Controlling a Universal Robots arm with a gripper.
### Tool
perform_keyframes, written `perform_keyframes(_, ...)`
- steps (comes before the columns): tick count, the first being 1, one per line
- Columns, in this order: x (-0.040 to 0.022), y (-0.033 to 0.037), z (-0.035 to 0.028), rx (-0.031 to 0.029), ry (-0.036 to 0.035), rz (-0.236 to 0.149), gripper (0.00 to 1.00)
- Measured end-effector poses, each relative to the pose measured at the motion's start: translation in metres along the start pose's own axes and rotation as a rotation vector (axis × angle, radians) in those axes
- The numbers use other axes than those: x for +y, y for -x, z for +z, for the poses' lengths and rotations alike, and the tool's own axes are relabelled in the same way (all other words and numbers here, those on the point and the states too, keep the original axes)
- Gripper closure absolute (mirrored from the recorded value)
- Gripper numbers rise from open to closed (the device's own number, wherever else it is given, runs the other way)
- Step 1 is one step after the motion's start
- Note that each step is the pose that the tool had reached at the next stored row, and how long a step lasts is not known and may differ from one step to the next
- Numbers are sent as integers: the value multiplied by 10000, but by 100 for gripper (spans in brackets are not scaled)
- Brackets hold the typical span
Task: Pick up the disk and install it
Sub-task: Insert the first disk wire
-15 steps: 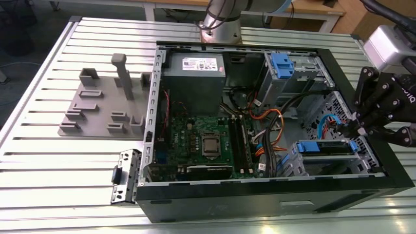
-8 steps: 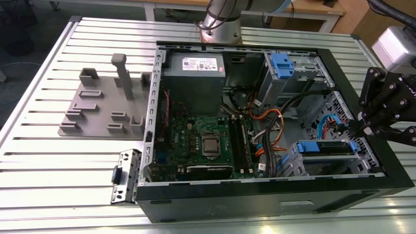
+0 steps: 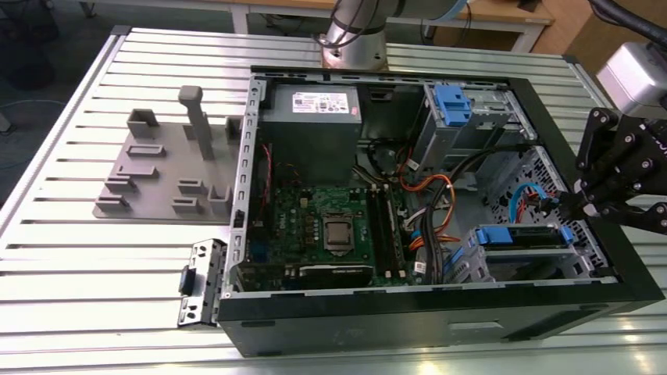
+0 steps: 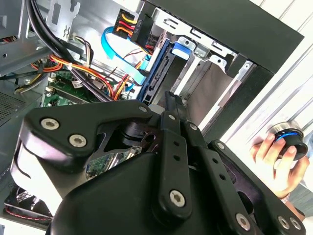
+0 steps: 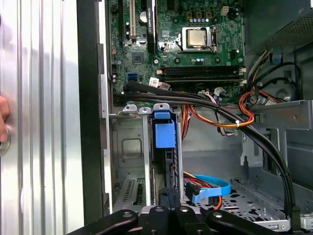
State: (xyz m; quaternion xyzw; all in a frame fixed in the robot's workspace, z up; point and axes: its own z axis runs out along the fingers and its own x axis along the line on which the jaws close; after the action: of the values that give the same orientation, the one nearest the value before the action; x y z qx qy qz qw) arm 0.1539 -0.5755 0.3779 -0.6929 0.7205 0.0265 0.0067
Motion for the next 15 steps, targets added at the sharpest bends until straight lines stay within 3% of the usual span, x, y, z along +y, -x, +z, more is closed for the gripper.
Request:
perform_keyframes(5,-1,0,0,0,0,0,89)
perform_keyframes(13,-2,0,0,0,0,0,59)
perform_keyframes(15,-2,0,0,-1,0,0,59)
